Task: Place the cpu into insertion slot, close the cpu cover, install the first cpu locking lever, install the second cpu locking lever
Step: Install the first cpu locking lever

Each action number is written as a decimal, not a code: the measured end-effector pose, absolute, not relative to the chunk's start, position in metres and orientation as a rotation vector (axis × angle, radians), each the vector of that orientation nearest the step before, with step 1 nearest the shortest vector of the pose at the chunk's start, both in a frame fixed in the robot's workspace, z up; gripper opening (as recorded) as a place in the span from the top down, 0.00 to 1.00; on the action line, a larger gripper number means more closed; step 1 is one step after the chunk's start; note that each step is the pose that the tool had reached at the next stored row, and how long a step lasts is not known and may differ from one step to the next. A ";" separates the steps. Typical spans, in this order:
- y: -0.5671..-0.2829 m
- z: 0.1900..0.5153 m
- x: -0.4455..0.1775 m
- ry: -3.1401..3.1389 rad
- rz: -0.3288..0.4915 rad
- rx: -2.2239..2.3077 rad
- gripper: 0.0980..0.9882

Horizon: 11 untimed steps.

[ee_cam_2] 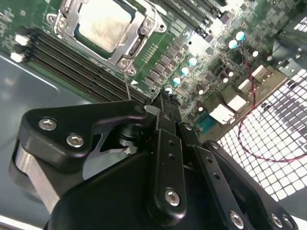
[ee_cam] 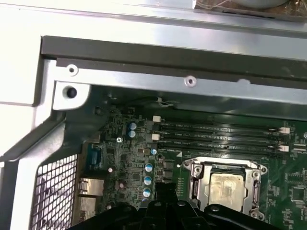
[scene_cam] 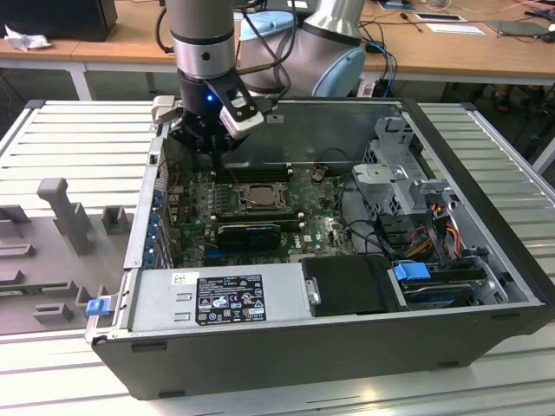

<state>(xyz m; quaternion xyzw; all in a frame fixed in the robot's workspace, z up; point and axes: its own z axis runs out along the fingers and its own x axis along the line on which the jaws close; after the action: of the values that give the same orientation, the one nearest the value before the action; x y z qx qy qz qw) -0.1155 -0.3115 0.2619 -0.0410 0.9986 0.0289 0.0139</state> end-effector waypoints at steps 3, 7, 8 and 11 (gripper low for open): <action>-0.307 0.260 -0.117 3.110 0.092 -0.128 0.99; -0.296 0.258 -0.117 3.110 0.094 -0.127 0.99; -0.294 0.257 -0.116 3.110 0.094 -0.127 0.99; -0.290 0.257 -0.114 3.110 0.094 -0.128 0.99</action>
<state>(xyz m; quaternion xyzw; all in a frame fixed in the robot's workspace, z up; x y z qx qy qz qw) -0.1138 -0.2899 0.2572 -0.0410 0.9986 0.0301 0.0139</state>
